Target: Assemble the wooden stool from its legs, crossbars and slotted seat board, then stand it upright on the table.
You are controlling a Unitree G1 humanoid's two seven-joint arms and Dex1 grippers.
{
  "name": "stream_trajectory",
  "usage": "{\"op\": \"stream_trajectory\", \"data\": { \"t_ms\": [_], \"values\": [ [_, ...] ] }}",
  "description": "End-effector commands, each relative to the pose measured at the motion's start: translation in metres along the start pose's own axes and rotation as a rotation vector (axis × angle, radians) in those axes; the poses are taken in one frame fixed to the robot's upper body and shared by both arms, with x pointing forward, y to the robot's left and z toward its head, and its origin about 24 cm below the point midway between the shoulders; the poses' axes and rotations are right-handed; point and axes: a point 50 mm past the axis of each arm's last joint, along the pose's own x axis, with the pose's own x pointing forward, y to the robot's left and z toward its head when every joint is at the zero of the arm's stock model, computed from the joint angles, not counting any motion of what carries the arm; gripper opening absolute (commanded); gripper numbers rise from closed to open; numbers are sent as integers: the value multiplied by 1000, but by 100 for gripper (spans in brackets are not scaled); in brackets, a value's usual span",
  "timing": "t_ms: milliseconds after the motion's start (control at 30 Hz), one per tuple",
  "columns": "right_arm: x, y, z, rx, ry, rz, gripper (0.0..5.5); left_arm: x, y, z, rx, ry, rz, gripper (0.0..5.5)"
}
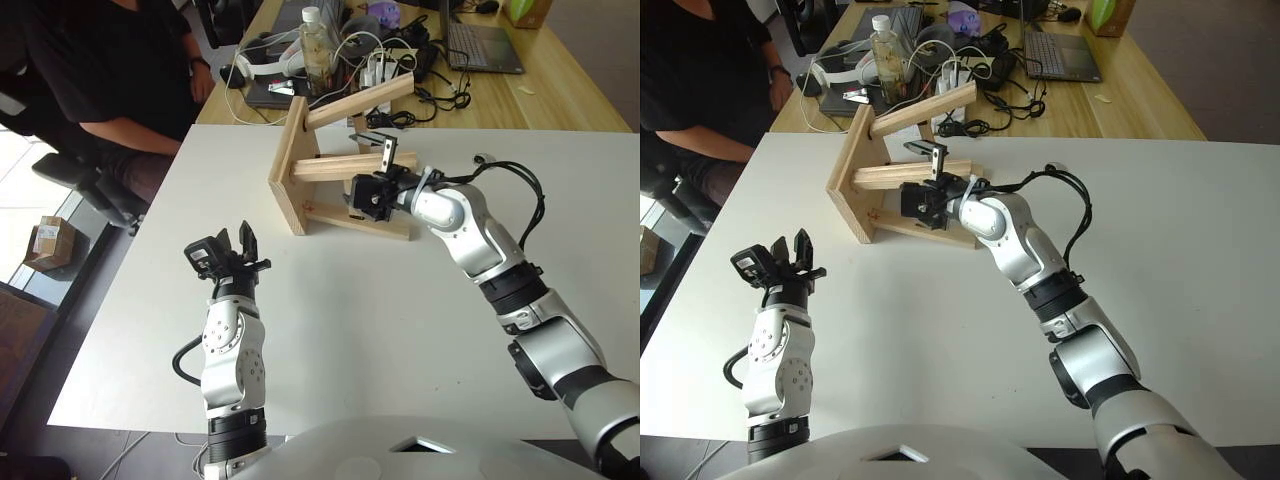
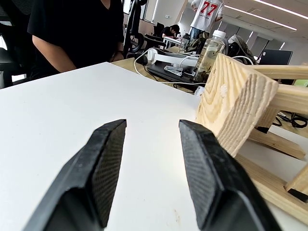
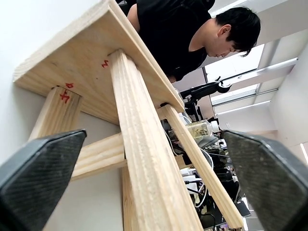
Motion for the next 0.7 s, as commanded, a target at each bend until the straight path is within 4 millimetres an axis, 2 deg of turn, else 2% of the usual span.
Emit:
{"op": "stream_trajectory", "data": {
  "t_ms": [33,267,333,400,567,700],
  "values": [
    [-8,-26,-23,-54,75,-94,535,1,-2,1,0,0,-6,203],
    [-23,-57,-69,-106,213,-234,535,2,-2,2,4,-1,-13,203],
    [-29,-60,-77,-131,226,-237,535,2,-2,2,6,0,-16,203],
    [-32,-53,-77,-165,177,-191,535,2,-2,2,8,1,-19,203],
    [-50,-10,-62,-255,22,-55,535,-1,0,2,9,4,-8,203],
    [-56,0,-53,-316,-10,-78,535,-3,-1,1,5,9,-2,203]
  ]
}}
